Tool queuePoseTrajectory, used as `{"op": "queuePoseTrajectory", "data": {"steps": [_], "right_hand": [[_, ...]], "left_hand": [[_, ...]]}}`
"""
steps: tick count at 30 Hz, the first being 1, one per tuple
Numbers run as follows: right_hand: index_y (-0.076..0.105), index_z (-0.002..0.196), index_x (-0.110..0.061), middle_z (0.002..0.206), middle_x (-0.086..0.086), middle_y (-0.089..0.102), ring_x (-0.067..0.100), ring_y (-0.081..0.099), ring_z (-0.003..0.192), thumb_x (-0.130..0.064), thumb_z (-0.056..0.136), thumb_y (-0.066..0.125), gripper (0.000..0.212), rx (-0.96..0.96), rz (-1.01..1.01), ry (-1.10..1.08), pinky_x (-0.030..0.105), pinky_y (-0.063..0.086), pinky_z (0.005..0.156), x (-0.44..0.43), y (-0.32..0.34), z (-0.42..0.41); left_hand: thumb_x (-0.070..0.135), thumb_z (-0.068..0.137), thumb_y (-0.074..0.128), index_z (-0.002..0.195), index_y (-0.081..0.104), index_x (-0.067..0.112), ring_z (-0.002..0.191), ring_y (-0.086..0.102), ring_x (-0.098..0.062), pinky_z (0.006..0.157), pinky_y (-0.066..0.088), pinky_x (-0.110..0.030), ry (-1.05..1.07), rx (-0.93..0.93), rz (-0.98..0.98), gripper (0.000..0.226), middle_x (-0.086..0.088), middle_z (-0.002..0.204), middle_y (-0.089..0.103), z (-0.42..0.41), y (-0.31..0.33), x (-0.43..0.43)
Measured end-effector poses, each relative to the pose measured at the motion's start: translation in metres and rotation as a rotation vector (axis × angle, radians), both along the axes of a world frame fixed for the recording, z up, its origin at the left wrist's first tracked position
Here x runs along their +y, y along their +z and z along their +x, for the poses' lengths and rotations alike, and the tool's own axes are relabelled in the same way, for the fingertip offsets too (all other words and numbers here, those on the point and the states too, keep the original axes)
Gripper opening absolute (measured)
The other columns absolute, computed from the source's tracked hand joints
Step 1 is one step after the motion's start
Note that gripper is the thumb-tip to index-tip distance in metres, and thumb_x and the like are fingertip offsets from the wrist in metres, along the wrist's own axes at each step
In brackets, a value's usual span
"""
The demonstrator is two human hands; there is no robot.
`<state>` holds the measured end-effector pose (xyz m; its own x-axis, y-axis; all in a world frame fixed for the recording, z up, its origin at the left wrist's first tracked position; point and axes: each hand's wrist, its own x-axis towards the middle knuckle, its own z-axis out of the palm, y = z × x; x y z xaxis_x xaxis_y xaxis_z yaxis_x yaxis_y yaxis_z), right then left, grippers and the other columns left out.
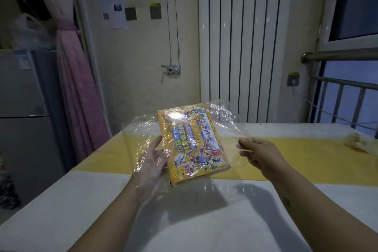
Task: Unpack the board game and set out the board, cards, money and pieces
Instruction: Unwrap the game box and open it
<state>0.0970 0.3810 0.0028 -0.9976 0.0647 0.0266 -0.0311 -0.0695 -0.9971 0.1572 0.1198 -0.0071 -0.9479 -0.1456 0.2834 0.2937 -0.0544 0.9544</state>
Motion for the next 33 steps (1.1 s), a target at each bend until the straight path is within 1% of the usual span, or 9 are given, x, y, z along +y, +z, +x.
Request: {"op": "queuePoseTrajectory", "data": {"steps": [3,6,9,12,15,19,21,25,33], "right_hand": [[0.067,0.085,-0.011,0.080,0.003,0.065,0.013,0.056,0.064,-0.017,0.089,0.064,0.008,0.012,-0.053,-0.099,0.019,0.034,0.050,0.007,-0.001,-0.002],[0.066,0.094,-0.009,0.084,0.004,0.063,0.016,0.055,0.069,-0.017,0.088,0.065,0.010,-0.011,-0.146,-0.163,0.024,0.033,0.056,0.019,0.001,-0.002],[0.062,0.103,-0.013,0.102,0.005,0.062,0.017,0.059,0.084,-0.022,0.085,0.069,0.021,-0.062,-0.398,-0.174,0.027,0.047,0.066,0.019,0.005,-0.001],[0.055,0.115,-0.015,0.118,0.009,0.053,0.024,0.056,0.103,-0.030,0.086,0.066,0.034,-0.113,-0.550,-0.102,0.034,0.051,0.078,-0.002,0.001,0.005],[0.055,0.096,-0.014,0.112,0.013,0.057,0.029,0.056,0.104,-0.029,0.087,0.065,0.020,-0.235,-0.620,0.043,0.042,0.048,0.093,-0.037,-0.008,0.021],[0.058,0.090,-0.011,0.085,0.005,0.065,0.016,0.062,0.069,-0.011,0.092,0.058,0.002,-0.246,-0.423,0.111,0.027,0.055,0.066,-0.070,-0.015,0.031],[0.056,0.087,-0.010,0.081,0.005,0.065,0.013,0.063,0.061,-0.003,0.094,0.052,0.011,-0.174,-0.438,0.010,0.020,0.052,0.051,-0.072,-0.014,0.026],[0.051,0.095,-0.011,0.081,0.006,0.060,0.016,0.058,0.068,0.001,0.095,0.049,0.012,-0.141,-0.452,-0.071,0.021,0.046,0.055,-0.079,-0.010,0.014],[0.050,0.107,-0.012,0.083,0.007,0.060,0.016,0.055,0.063,0.003,0.090,0.054,0.022,-0.206,-0.310,-0.073,0.025,0.037,0.057,-0.141,-0.035,-0.035]], "left_hand": [[0.005,0.098,0.044,0.112,0.057,0.016,0.093,0.068,-0.023,0.063,0.054,-0.023,0.005,-0.037,0.030,0.023,-0.006,0.088,0.069,-0.001,-0.002,-0.006],[0.016,0.097,0.050,0.126,0.052,0.025,0.080,0.070,-0.015,0.063,0.054,-0.025,0.069,-0.046,0.016,0.031,0.002,0.096,0.073,0.001,0.001,-0.018],[0.018,0.096,0.051,0.126,0.051,0.028,0.075,0.071,-0.018,0.060,0.055,-0.028,0.097,-0.084,0.080,0.031,-0.001,0.092,0.074,-0.004,-0.002,-0.029],[0.019,0.097,0.051,0.127,0.052,0.026,0.078,0.071,-0.021,0.070,0.058,-0.036,0.088,-0.107,0.134,0.031,0.000,0.092,0.075,-0.001,-0.004,-0.025],[0.023,0.096,0.053,0.138,0.044,0.025,0.090,0.070,-0.028,0.084,0.054,-0.048,0.076,-0.133,0.161,0.043,-0.004,0.101,0.073,0.001,-0.009,-0.020],[0.021,0.096,0.054,0.131,0.046,0.025,0.089,0.070,-0.027,0.082,0.055,-0.044,0.120,-0.149,0.162,0.037,-0.004,0.099,0.073,0.006,-0.013,-0.020],[0.022,0.096,0.052,0.126,0.049,0.026,0.089,0.070,-0.026,0.085,0.054,-0.048,0.209,-0.156,0.118,0.030,-0.004,0.100,0.073,0.010,-0.015,-0.031],[0.029,0.096,0.049,0.129,0.050,0.027,0.090,0.069,-0.022,0.085,0.053,-0.044,0.421,-0.153,0.010,0.033,-0.002,0.108,0.070,0.021,-0.020,-0.067],[0.018,0.101,0.035,0.115,0.055,0.013,0.067,0.060,-0.015,0.037,0.040,-0.013,0.660,-0.148,0.005,0.026,-0.009,0.100,0.066,0.034,-0.012,-0.140]]}}
